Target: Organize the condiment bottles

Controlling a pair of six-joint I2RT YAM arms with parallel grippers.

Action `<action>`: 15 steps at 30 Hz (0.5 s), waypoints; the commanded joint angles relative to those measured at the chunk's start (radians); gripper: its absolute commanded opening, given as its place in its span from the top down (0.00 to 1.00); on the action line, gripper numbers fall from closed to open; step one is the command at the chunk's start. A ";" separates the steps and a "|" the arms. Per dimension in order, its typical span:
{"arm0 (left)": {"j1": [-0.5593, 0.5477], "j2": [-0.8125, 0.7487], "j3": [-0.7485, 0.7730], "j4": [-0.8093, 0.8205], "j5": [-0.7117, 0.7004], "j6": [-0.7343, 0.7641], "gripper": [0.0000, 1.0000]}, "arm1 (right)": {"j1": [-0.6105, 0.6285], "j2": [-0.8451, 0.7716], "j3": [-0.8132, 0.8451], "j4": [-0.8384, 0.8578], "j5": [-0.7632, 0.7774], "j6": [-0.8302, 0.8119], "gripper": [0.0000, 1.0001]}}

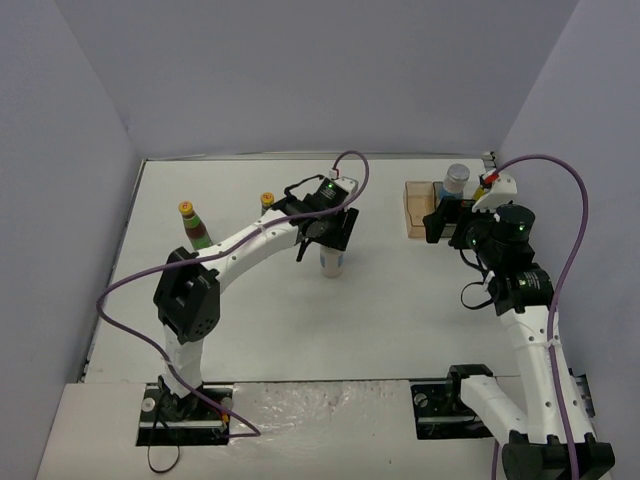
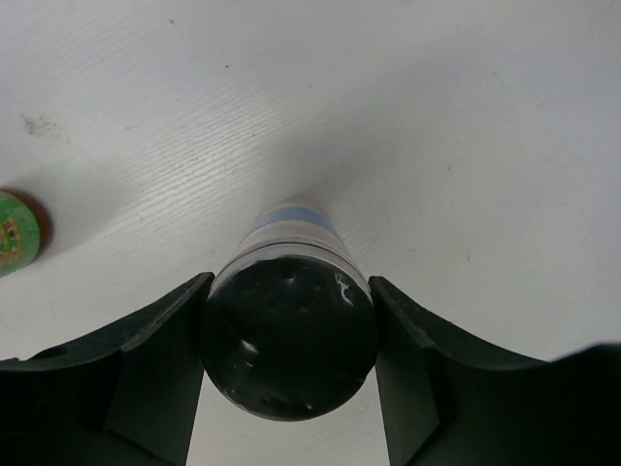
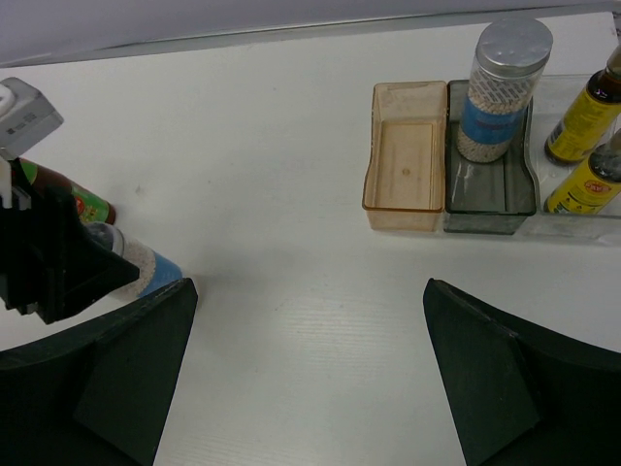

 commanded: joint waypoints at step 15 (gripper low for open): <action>-0.033 -0.208 0.029 0.018 -0.132 -0.007 0.03 | 0.095 0.102 0.053 0.018 -0.021 -0.046 0.00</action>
